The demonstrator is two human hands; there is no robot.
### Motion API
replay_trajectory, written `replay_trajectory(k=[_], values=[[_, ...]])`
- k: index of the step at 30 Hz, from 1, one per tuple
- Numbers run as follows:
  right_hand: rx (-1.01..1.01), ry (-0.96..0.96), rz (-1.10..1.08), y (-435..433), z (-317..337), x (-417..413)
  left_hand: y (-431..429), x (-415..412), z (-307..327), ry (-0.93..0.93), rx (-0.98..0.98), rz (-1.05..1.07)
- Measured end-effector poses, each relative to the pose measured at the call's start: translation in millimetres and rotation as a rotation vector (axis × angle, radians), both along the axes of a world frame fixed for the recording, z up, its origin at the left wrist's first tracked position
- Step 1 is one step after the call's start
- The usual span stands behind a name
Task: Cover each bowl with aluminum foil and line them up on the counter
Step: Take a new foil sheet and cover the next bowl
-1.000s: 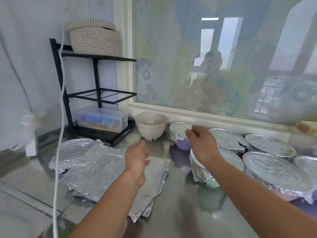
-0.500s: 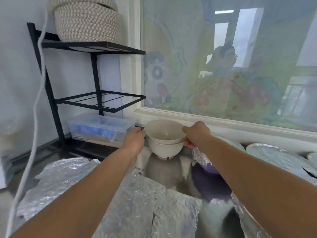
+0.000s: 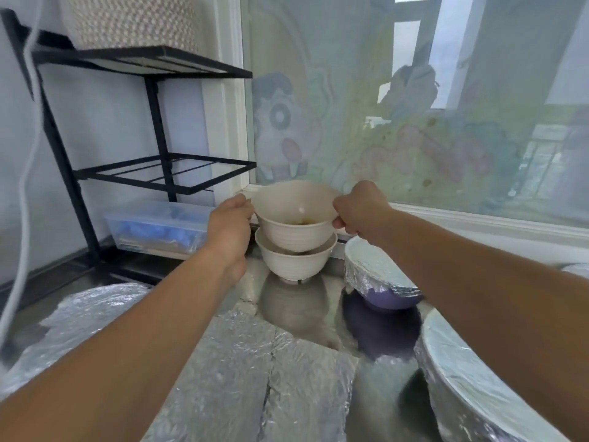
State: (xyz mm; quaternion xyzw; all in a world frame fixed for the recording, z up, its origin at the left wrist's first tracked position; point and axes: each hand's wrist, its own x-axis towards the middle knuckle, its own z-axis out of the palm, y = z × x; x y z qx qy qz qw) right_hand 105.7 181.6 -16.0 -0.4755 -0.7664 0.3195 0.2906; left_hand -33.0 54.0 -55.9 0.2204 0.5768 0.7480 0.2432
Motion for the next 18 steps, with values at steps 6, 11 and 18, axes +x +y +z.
replay_trajectory(k=[6,11,18], values=[[0.0,0.046,-0.008,-58.3,43.2,63.1,-62.7,60.7,47.2,0.043,0.065,-0.015],[-0.057,0.083,-0.002,-118.7,52.8,142.0,-119.2,125.6,61.0,0.071,0.053,-0.039],[-0.131,0.141,-0.031,-195.7,44.1,279.6,-194.0,231.5,57.4,0.111,0.033,-0.172]])
